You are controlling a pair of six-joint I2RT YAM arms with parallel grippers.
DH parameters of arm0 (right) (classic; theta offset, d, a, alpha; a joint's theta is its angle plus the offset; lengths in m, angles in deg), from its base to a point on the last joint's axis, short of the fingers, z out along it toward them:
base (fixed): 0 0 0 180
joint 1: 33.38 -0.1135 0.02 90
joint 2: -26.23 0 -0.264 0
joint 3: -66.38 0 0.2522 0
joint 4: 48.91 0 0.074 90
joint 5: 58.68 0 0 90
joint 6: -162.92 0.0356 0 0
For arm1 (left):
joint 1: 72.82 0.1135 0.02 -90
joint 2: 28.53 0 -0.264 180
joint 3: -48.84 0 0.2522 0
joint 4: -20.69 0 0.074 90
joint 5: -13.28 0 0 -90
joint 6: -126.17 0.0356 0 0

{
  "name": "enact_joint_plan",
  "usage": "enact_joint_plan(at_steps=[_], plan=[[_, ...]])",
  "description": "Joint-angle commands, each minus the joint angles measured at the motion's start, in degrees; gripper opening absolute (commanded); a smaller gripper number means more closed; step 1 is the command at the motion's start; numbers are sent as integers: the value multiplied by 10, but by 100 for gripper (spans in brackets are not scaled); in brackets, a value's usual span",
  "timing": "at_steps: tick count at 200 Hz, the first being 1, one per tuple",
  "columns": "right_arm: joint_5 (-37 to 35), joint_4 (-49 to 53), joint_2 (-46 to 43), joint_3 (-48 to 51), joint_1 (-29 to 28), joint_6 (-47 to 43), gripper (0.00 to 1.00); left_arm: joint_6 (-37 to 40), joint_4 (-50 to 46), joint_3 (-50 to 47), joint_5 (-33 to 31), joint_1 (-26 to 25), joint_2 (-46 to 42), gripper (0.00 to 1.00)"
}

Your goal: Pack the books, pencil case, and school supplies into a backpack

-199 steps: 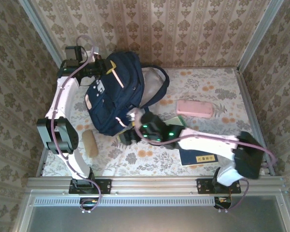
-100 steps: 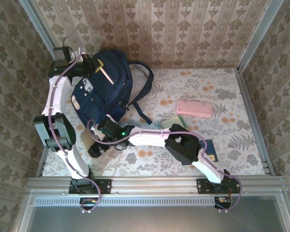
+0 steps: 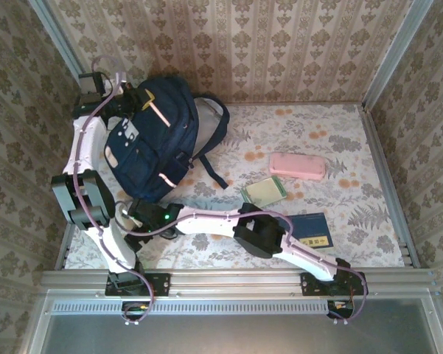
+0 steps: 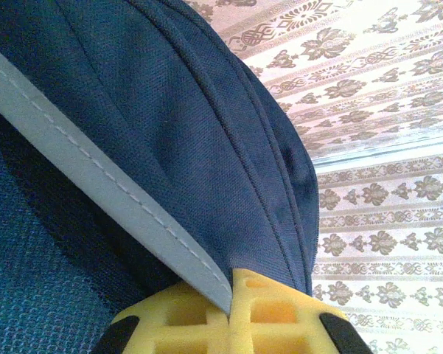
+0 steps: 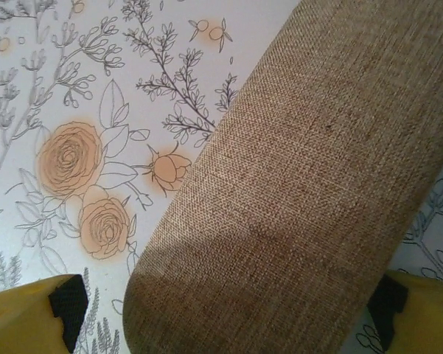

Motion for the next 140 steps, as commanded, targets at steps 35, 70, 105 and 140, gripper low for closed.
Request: enact_joint_plan(at_steps=[35, 70, 105, 140], plan=[[-158, 132, 70, -105, -18, -50, 100, -14, 75, -12, 26, 10, -39, 0], [-156, 140, 64, -105, -14, -40, 85, -20, 81, -20, 27, 11, -46, 0], [-136, 122, 27, -59, -14, -45, 73, -23, 87, -22, 31, 11, -48, 0], [-102, 69, -38, 27, -7, -37, 67, -29, 96, -22, 38, 10, -50, 0]])
